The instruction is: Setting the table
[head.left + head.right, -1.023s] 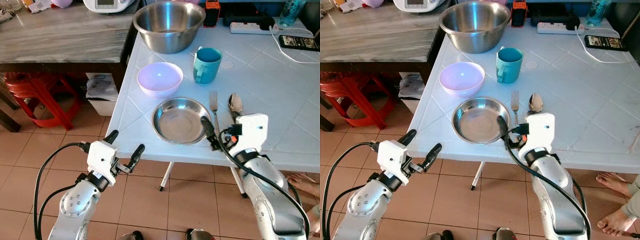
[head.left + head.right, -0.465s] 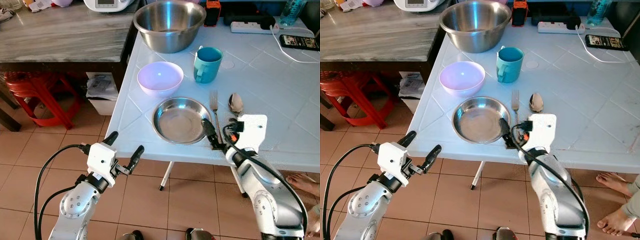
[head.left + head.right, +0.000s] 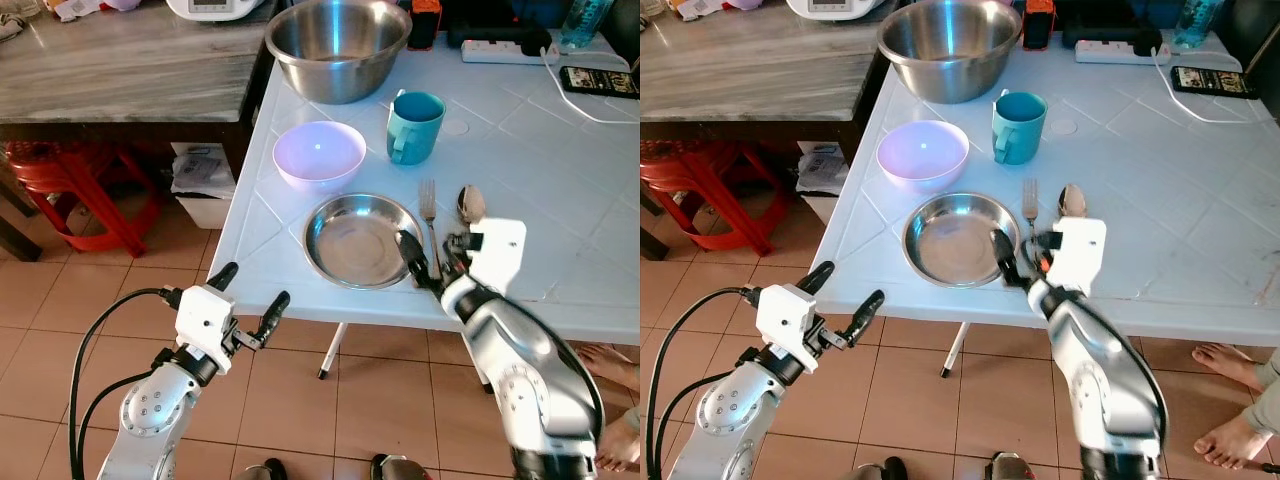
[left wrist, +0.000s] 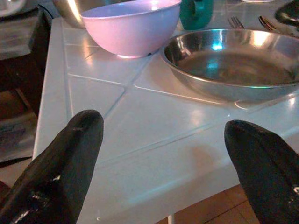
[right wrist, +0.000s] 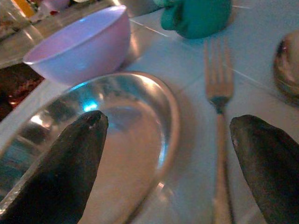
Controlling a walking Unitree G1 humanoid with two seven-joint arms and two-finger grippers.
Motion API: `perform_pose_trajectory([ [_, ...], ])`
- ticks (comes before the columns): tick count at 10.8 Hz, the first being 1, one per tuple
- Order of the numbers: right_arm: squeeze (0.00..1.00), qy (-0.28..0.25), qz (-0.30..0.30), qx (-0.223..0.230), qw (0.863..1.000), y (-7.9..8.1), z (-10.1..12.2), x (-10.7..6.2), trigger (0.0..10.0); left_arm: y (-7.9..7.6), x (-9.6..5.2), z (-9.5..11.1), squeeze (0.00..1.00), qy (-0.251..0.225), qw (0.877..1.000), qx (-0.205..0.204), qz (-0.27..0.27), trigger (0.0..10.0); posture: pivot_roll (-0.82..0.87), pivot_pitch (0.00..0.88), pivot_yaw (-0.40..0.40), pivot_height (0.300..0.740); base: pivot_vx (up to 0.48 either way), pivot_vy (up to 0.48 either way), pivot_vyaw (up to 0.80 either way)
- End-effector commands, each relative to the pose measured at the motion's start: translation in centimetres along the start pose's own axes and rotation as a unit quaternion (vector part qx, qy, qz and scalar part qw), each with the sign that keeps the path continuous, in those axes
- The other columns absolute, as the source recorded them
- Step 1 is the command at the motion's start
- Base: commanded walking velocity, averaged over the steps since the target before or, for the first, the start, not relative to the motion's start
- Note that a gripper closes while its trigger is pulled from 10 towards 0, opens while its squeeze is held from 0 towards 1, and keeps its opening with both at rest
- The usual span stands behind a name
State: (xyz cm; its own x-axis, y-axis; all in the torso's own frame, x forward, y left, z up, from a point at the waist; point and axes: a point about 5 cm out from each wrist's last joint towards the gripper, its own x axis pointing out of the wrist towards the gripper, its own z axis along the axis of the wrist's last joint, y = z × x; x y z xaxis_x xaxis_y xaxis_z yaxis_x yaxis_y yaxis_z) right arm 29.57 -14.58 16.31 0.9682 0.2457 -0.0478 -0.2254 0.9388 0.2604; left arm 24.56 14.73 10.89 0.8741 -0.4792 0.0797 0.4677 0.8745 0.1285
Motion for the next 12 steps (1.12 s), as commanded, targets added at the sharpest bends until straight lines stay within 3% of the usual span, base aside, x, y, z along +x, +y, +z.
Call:
perform_pose_trajectory([
  [1, 0.0, 0.016, 0.006, 0.01, 1.0, 0.2, -0.4, 0.2, 10.0, 0.0, -0.3, -0.2, 0.0, 0.009, 1.0, 0.009, -0.005, 10.0, -0.12, 0.214, 0.069, 0.74, 0.0, 0.0, 0.0],
  [4, 0.0, 0.035, 0.008, 0.017, 0.999, 0.7, -0.7, 1.0, 10.0, 0.0, -0.1, 0.2, 0.0, 0.002, 1.0, 0.011, -0.006, 10.0, -0.11, 0.214, 0.067, 0.74, 0.0, 0.0, 0.0],
  [5, 0.0, 0.054, 0.001, 0.015, 0.998, 0.7, -1.2, 1.3, 6.6, -0.1, 0.1, 0.5, 0.0, -0.002, 1.0, 0.012, -0.005, 10.0, -0.11, 0.214, 0.067, 0.74, 0.0, 0.0, 0.0],
  [6, 0.0, 0.056, 0.01, 0.017, 0.998, 0.9, -1.3, 1.4, 0.0, -0.1, 0.2, 0.7, 0.0, -0.005, 1.0, 0.012, -0.004, 10.0, -0.11, 0.214, 0.068, 0.74, 0.0, 0.0, 0.0],
  [9, 0.0, 0.066, 0.032, -0.007, 0.997, 1.9, -1.2, 1.6, 0.0, -0.5, 0.4, 1.2, 0.0, -0.012, 1.0, 0.01, -0.01, 10.0, -0.11, 0.216, 0.07, 0.74, 0.0, 0.0, 0.0],
  [12, 0.0, 0.074, 0.008, -0.006, 0.997, 1.1, -1.5, 1.3, 0.0, -0.7, 0.5, 1.3, 0.0, -0.014, 1.0, 0.007, -0.017, 10.0, -0.11, 0.216, 0.069, 0.74, 0.0, 0.0, 0.0],
])
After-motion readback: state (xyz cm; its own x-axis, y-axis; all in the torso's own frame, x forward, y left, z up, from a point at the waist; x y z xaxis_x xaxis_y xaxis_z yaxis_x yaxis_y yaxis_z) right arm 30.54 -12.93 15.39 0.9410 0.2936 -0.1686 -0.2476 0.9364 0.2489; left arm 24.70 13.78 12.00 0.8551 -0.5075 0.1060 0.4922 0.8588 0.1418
